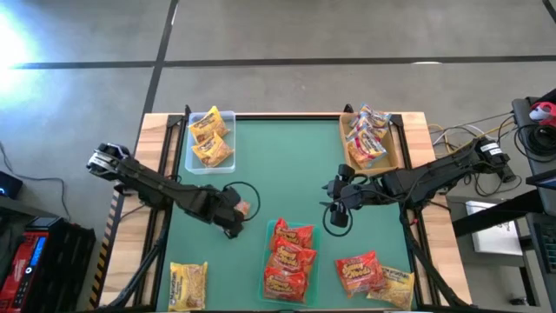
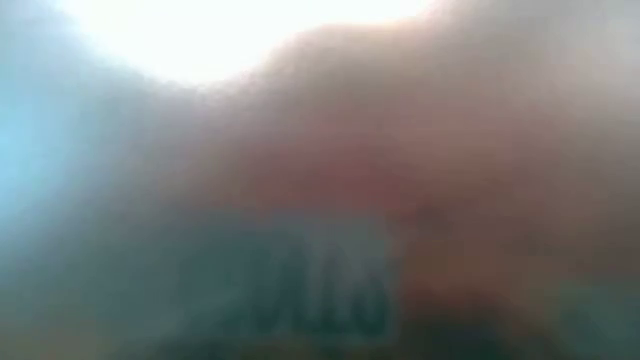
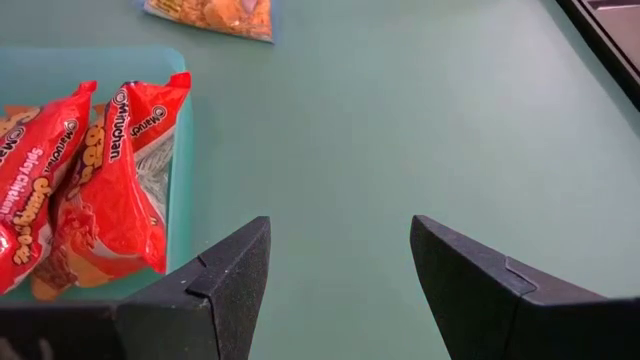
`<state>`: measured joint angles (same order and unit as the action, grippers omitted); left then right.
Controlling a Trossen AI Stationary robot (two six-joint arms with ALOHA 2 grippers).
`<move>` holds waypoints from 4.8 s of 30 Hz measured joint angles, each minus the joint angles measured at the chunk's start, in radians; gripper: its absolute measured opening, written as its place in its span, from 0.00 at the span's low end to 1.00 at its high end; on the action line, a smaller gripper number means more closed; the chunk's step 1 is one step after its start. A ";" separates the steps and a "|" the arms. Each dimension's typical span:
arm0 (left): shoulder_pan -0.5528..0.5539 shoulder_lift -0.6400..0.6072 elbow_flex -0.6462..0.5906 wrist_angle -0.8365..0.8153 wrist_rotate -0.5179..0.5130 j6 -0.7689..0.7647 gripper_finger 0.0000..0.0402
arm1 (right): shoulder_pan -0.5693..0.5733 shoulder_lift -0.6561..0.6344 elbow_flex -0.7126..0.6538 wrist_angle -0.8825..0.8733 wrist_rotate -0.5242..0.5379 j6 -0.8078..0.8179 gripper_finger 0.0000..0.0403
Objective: Sort Maruchan noodles
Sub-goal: Put the blue noodle pack into the yellow bin
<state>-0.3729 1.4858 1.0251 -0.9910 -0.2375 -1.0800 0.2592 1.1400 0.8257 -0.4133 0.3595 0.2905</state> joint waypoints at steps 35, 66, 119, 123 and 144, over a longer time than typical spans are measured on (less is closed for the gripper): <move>0.203 0.000 -0.339 0.628 -0.194 0.219 0.41 | 0.000 0.000 -0.017 0.002 0.000 0.051 0.57; 0.160 0.223 -0.238 0.710 -0.120 0.231 0.41 | 0.000 0.000 -0.019 0.004 0.001 0.054 0.57; 0.504 0.403 0.041 0.999 0.204 0.850 0.41 | -0.665 0.283 -0.031 0.205 -0.625 0.071 0.57; 0.505 0.406 0.041 1.008 0.202 0.835 0.41 | -0.690 0.321 -0.031 0.213 -0.630 0.048 0.57; 0.509 0.529 0.046 1.050 0.199 0.786 0.41 | -0.689 0.406 -0.027 0.275 -0.649 0.058 0.60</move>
<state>0.1359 2.0153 1.0715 0.0590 -0.0387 -0.2944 -0.4301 1.5459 0.7983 -0.1388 -0.2890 0.3481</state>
